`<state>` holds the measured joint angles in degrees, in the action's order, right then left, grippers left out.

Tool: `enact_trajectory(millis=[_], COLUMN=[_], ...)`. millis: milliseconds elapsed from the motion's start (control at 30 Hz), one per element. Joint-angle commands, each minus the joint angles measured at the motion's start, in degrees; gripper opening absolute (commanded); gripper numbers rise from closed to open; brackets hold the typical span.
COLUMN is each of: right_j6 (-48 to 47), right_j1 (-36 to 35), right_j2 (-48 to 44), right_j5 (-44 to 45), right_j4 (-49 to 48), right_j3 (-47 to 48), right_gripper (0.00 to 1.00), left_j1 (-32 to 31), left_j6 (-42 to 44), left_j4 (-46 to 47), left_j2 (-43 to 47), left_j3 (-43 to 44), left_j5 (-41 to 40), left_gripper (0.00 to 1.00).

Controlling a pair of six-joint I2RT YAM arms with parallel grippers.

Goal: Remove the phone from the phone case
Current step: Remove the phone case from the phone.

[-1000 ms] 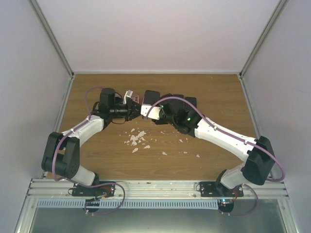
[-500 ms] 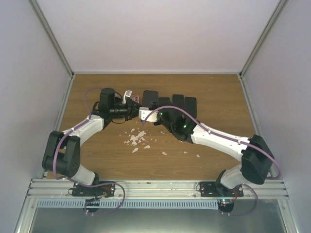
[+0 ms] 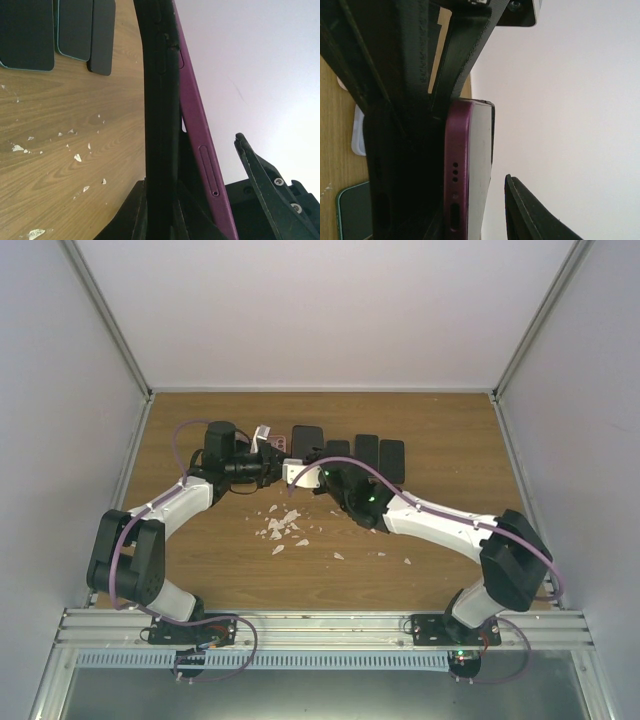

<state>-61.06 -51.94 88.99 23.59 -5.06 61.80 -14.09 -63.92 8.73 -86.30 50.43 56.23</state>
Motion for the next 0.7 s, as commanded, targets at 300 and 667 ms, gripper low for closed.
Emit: enact_trajectory(millis=[300,667], right_j6=[-0.2,3.5], right_j1=[2.3,-1.7], right_j2=[0.4,-3.6], right_j5=[0.4,-1.3], right_j4=[-3.0,3.4], right_j3=[1.5,3.3], right_gripper=[0.01,0.00], left_j1=[-0.2,3.2], left_j6=[3.8,4.7], left_j4=[1.4,-3.5], left_j2=[4.7,3.9], left_j3=[-1.2,-0.7], left_j5=[1.3,-5.0], left_gripper=[0.00,0.00])
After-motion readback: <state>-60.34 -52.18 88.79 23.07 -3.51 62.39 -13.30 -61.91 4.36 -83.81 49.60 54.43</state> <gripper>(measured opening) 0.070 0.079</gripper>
